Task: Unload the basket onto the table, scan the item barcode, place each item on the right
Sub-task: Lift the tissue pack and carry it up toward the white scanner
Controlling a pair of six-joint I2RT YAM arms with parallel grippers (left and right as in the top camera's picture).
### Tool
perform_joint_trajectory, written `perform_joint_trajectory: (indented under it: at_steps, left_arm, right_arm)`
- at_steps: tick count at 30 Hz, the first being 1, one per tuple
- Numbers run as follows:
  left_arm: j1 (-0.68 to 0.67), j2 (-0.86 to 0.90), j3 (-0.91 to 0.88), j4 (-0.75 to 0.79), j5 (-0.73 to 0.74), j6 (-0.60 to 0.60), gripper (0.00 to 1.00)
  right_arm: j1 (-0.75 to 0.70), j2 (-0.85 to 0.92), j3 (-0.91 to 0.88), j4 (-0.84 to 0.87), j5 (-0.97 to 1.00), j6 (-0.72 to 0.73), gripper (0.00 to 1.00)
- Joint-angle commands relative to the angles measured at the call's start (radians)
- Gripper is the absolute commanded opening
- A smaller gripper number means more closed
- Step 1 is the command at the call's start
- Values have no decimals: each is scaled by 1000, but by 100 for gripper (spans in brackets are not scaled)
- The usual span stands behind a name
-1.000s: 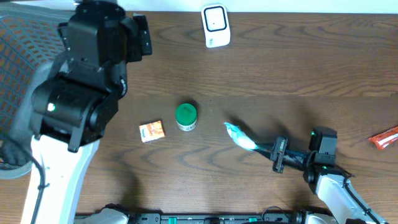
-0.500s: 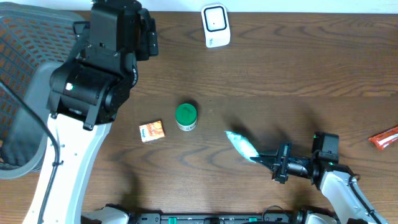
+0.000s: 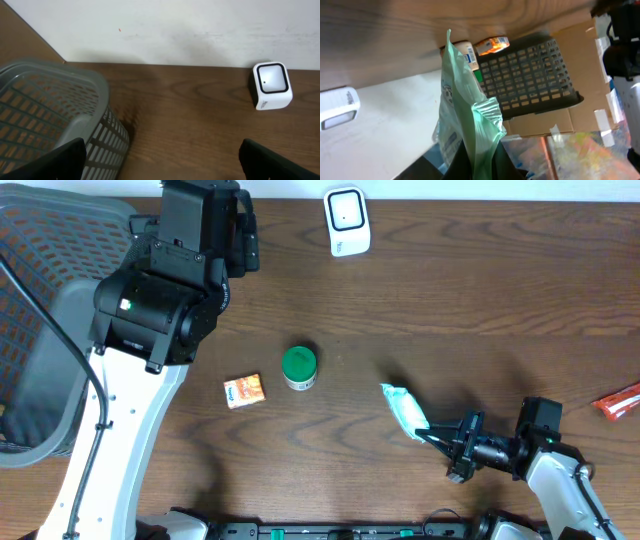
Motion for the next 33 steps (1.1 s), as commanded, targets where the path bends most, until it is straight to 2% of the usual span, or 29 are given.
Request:
perform_joint_trajectory:
  at_steps: [1, 6, 16, 33]
  left_arm:
    - [5, -1, 8, -1, -6, -5, 98]
    - [5, -1, 8, -1, -6, -5, 98]
    - [5, -1, 8, -1, -6, -5, 98]
    - [5, -1, 8, -1, -6, -5, 98]
  right_arm:
    - [-10, -4, 35, -77, -42, 7, 1]
    - [-11, 21, 54, -279, 14, 7, 1]
    - [-49, 183, 65, -464, -4, 7, 1]
    - [-50, 231, 67, -466, -26, 7, 1]
